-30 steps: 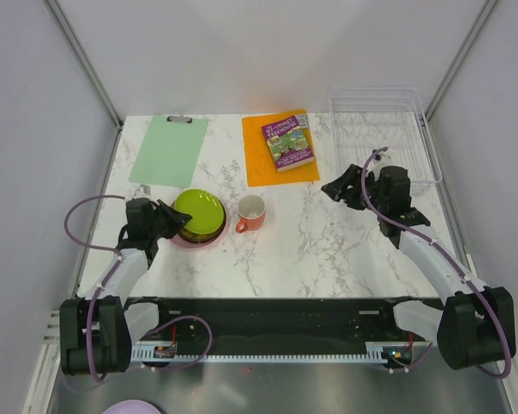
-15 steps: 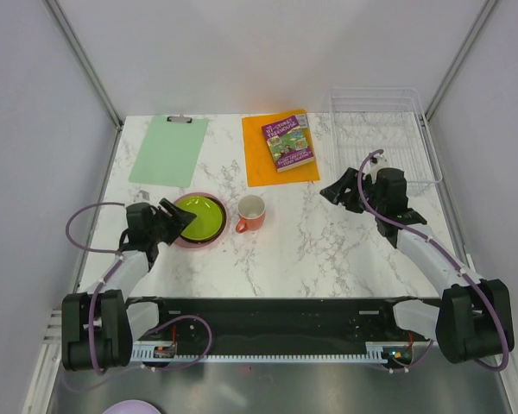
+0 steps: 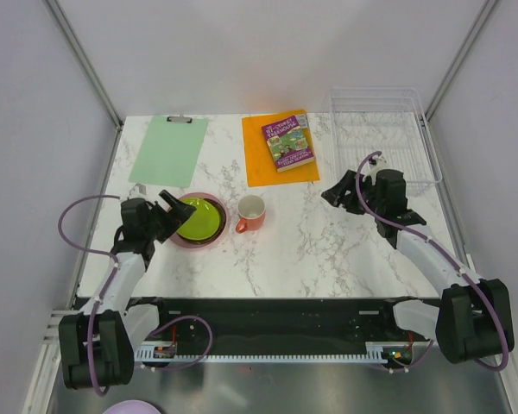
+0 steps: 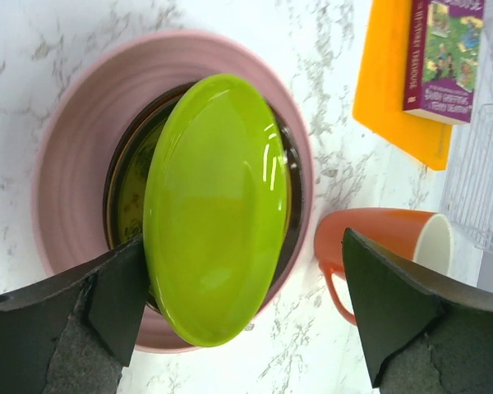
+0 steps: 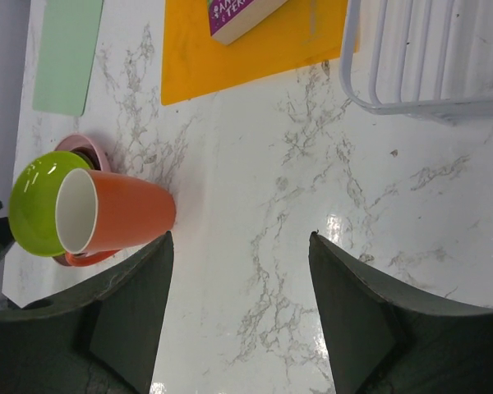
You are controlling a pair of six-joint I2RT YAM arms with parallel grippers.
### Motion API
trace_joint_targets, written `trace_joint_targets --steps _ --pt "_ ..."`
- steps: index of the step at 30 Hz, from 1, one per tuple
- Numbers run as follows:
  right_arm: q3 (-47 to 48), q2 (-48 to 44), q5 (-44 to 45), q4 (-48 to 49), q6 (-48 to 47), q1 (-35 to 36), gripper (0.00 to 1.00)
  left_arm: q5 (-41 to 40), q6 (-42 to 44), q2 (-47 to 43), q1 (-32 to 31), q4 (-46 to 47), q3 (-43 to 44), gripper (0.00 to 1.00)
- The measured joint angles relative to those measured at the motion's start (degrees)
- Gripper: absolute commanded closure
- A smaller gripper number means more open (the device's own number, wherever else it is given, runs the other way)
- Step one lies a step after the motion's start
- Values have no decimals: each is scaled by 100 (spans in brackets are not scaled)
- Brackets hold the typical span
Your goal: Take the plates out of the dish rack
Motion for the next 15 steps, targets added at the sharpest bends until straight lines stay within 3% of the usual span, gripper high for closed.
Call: trace_joint_targets --steps 8,15 --pt "0 0 278 -258 -286 0 26 -15 540 -229 0 -699 844 0" --pt "0 0 409 -358 -407 0 26 -2 706 76 0 -925 898 0"
